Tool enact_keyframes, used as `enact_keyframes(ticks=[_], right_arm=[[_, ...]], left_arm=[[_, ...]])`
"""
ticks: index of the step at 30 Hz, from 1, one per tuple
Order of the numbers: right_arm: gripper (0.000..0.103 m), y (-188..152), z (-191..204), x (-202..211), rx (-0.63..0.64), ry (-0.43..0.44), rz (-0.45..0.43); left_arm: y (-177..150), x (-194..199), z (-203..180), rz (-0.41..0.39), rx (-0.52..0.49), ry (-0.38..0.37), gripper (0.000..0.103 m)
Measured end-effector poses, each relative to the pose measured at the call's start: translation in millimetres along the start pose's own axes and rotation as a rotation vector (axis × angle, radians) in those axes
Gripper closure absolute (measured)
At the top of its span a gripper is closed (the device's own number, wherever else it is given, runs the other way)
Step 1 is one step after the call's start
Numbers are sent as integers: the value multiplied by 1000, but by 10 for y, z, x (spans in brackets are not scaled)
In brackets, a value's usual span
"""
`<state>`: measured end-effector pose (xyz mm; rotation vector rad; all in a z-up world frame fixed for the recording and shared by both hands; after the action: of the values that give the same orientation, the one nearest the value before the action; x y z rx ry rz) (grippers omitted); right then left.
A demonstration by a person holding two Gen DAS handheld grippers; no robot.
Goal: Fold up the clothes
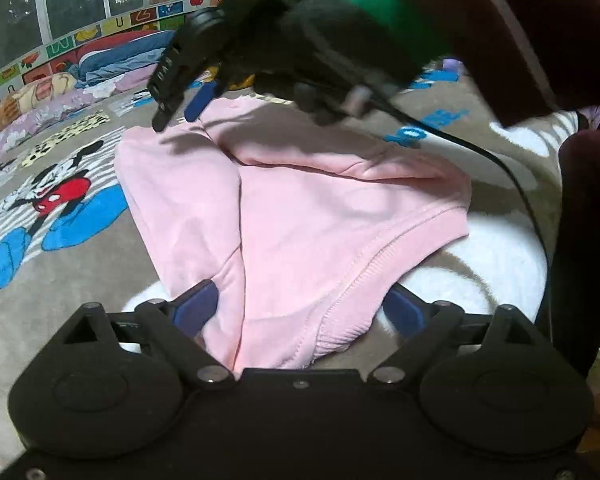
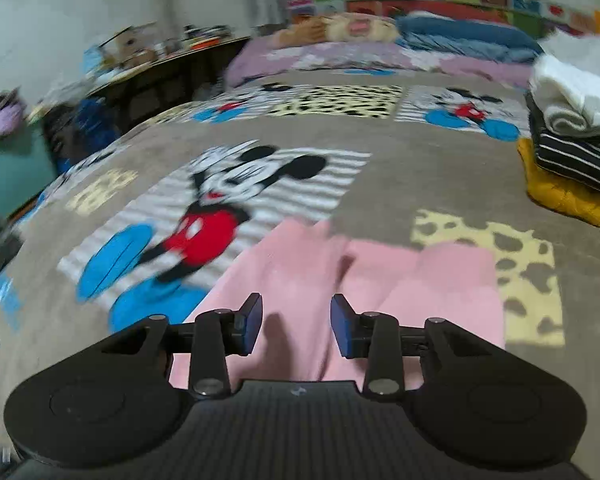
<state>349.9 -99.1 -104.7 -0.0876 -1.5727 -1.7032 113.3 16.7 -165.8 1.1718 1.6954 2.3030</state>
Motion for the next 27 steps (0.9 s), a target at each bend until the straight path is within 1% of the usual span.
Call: enact_keyframes(ticks=[3,6,10,11,12,13,18,23,25,26,27], right_arm=[[59,113,-167,-213,-63,1,17],[58,134,-280,-400,-108,16,45],[59,114,-363,-477,-186,98,35],[64,116,-377,-481,-200,117,31],[84,131,-382,-472,-202,119,19],[93,145,-386,-462,-204,121,8],[94,220,-402,-427,-207,131,-42],[94,221,-361,-596,-151,84,-3],[93,182,-345,-680,-130,53,35],[90,175,-340,-698,-129,46,44],[86,194,-349,-667,-146,46,32]], left_arm=[[-4,2,-1,-5,3,-15,8],[-5,20,-27,-5,1,-27,5],[2,9,-39,-1,-3,-33,3],[2,9,-42,-1,-2,-34,3],[3,11,-45,0,-1,-34,3],[3,13,-48,1,0,-35,3],[0,-1,-31,-1,17,-45,1],[0,-3,-21,-8,32,-50,1],[2,-1,-19,-10,34,-51,1],[2,1,-17,-10,35,-52,1],[2,4,-14,-11,37,-53,1]])
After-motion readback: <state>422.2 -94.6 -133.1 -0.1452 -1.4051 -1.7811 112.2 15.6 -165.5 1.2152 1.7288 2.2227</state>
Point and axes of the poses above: each gripper's, at about its wrist camera, not at the fingertips, and x roughly against the way its jaws point, z to its left, y to its top, the point moved 1 cm from there along -x, roughly the way its jaws point, and after that the axes turned 5 degrees about -z, right-handed, at the moved point
